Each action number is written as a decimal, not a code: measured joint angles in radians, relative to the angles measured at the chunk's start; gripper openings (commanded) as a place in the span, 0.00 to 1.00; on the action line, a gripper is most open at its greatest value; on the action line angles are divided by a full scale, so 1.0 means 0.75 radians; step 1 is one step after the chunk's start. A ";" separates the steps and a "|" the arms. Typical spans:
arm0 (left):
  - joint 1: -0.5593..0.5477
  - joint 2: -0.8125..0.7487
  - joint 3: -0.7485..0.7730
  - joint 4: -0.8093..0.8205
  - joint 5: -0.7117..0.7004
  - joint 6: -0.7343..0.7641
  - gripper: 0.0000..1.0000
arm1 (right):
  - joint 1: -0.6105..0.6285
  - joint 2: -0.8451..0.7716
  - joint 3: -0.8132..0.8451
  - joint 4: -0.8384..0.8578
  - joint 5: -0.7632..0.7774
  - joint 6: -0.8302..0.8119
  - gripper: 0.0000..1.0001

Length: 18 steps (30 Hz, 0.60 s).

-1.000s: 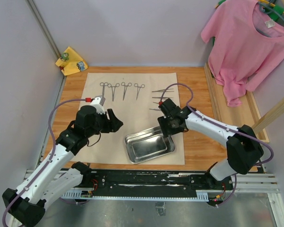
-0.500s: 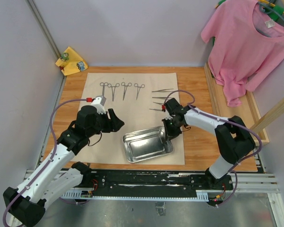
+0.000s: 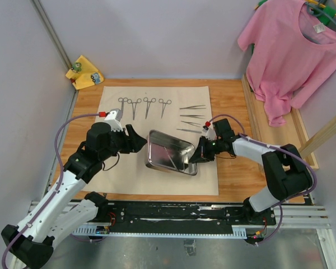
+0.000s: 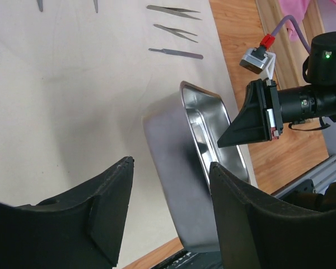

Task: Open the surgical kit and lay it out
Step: Adjust the medical item in the container.

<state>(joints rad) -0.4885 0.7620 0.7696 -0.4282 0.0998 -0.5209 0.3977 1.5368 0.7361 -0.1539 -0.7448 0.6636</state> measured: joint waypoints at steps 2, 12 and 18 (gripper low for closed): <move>0.000 0.000 0.000 0.000 0.000 -0.001 0.61 | 0.000 0.000 -0.008 0.040 -0.011 0.025 0.01; 0.000 0.033 -0.027 0.030 0.039 -0.006 0.60 | 0.022 -0.091 0.069 -0.295 0.373 -0.130 0.01; 0.000 0.092 -0.082 0.042 0.092 -0.010 0.60 | 0.127 -0.118 0.169 -0.504 0.721 -0.252 0.01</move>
<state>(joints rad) -0.4885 0.8307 0.7078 -0.3965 0.1688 -0.5285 0.4931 1.4483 0.8627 -0.5320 -0.2043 0.4747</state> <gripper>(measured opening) 0.600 0.046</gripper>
